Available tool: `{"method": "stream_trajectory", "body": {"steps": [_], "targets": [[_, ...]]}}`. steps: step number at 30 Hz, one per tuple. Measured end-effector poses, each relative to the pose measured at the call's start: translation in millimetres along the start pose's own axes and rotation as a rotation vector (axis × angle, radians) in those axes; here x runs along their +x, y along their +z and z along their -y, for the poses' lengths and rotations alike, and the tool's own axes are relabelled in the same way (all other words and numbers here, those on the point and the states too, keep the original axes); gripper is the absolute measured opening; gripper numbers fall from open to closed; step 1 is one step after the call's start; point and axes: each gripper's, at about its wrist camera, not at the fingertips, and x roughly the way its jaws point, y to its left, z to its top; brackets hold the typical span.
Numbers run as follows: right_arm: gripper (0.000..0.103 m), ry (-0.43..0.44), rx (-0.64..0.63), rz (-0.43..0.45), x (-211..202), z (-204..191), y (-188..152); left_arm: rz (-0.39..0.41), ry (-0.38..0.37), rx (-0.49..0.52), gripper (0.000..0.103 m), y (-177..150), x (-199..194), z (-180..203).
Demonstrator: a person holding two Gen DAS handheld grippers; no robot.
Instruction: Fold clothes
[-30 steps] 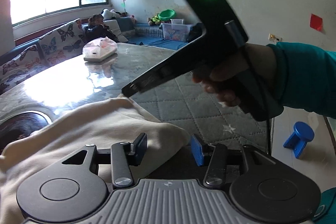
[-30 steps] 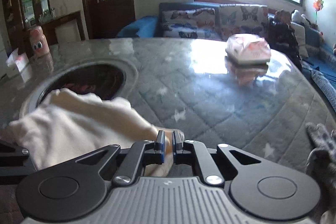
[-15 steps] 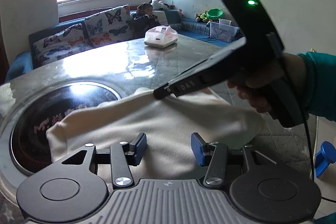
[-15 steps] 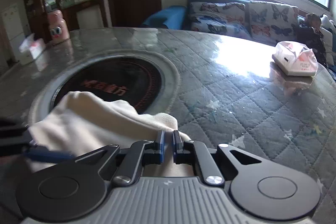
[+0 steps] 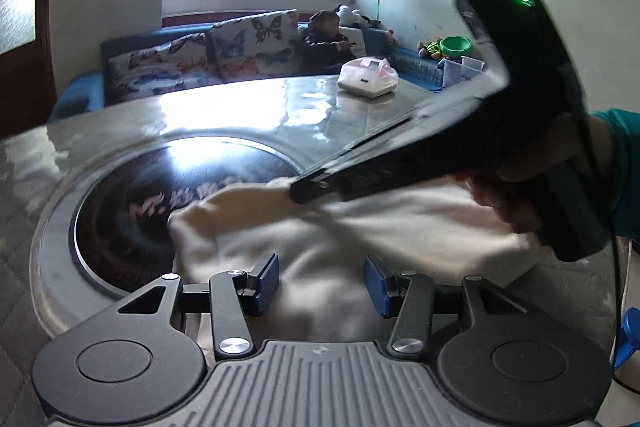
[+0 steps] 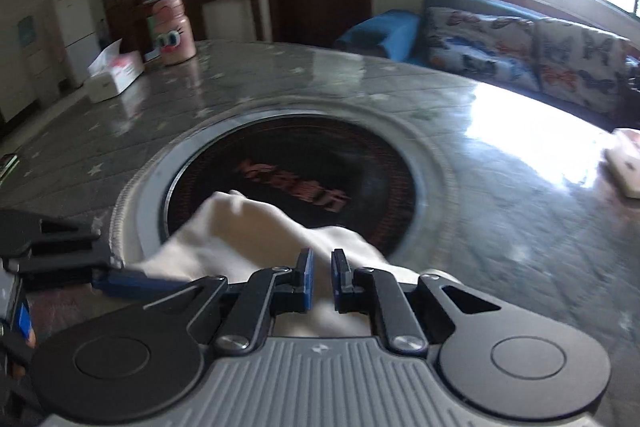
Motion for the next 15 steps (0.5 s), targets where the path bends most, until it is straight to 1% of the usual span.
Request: {"method": "stream_trajectory", "body": {"steps": [2,5,9,13,15], "targets": [[0.009,0.001,-0.008,-0.012,10.0,-5.2,4.3,0.001,-0.004,-0.011,0.051,-3.7,-2.5,-2.7],[0.009,0.000,-0.006,-0.005,13.6,-9.9,10.4,0.012,-0.005,-0.025,0.051,-3.7,-7.1,-5.3],[0.009,0.039,-0.033,0.017,9.9,-20.3,17.8,0.020,-0.004,-0.046,0.051,-3.9,-10.5,-11.3],[0.009,0.039,-0.066,-0.028,30.2,-28.1,17.8,0.017,-0.003,-0.057,0.051,-4.8,-11.4,-12.8],[0.009,0.040,-0.076,-0.019,29.5,-28.3,20.1,0.019,-0.001,-0.059,0.051,-4.3,-14.0,-12.2]]}}
